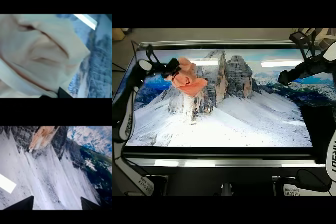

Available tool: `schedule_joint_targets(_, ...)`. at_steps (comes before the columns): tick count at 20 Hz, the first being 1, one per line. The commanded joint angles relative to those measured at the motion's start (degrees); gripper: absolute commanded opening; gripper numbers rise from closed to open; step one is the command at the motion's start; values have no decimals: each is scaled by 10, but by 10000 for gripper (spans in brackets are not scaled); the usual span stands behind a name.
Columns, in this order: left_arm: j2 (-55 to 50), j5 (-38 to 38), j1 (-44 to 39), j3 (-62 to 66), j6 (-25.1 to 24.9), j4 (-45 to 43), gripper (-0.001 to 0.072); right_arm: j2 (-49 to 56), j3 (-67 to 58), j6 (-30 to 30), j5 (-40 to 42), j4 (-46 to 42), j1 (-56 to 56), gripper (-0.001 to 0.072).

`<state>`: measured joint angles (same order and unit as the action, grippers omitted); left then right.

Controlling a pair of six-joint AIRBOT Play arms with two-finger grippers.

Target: Fold the shirts.

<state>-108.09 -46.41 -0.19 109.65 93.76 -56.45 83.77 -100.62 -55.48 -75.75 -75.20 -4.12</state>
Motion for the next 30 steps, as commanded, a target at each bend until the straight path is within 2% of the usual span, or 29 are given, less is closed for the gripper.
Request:
schedule_joint_targets(1, 152, -48, -56, 0, -169, 16, 27, -62, -2, 17, 43, -13, 0, 604)
schedule_joint_targets(4, 261, -49, -141, 0, -164, -5, 27, -137, -2, 17, 40, -23, 0, 604)
schedule_joint_targets(8, 316, -68, -276, -6, -59, -125, 27, -236, -2, 13, -22, -47, 0, 604)
schedule_joint_targets(11, 307, -109, -373, -54, 1, -222, 28, -284, -1, 8, -104, -87, 0, 605)
schedule_joint_targets(14, 275, -94, -452, -177, 81, -225, 29, -283, 5, 3, -198, -95, 0, 605)
schedule_joint_targets(16, 232, -44, -505, -253, 116, -217, 28, -264, 26, -10, -205, -92, 0, 605)
schedule_joint_targets(18, 177, -43, -533, -268, 119, -174, 30, -236, 56, -10, -202, -88, 0, 605)
schedule_joint_targets(19, 154, -43, -535, -266, 113, -138, 153, -218, 75, -10, -202, -84, 0, 605)
schedule_joint_targets(20, 141, -45, -531, -261, 96, -105, 531, -200, 91, -10, -201, -82, 0, 605)
schedule_joint_targets(21, 137, -54, -519, -252, 90, -96, 720, -181, 109, -6, -202, -75, 0, 606)
schedule_joint_targets(25, 175, -193, -402, -173, 4, -126, 720, -136, 175, 3, -184, -37, 0, 607)
schedule_joint_targets(29, 206, -309, -264, -177, -9, -160, 720, -135, 305, 6, -133, 0, 0, 607)
schedule_joint_targets(30, 206, -314, -242, -199, -10, -160, 720, -135, 342, 16, -125, 19, 0, 607)
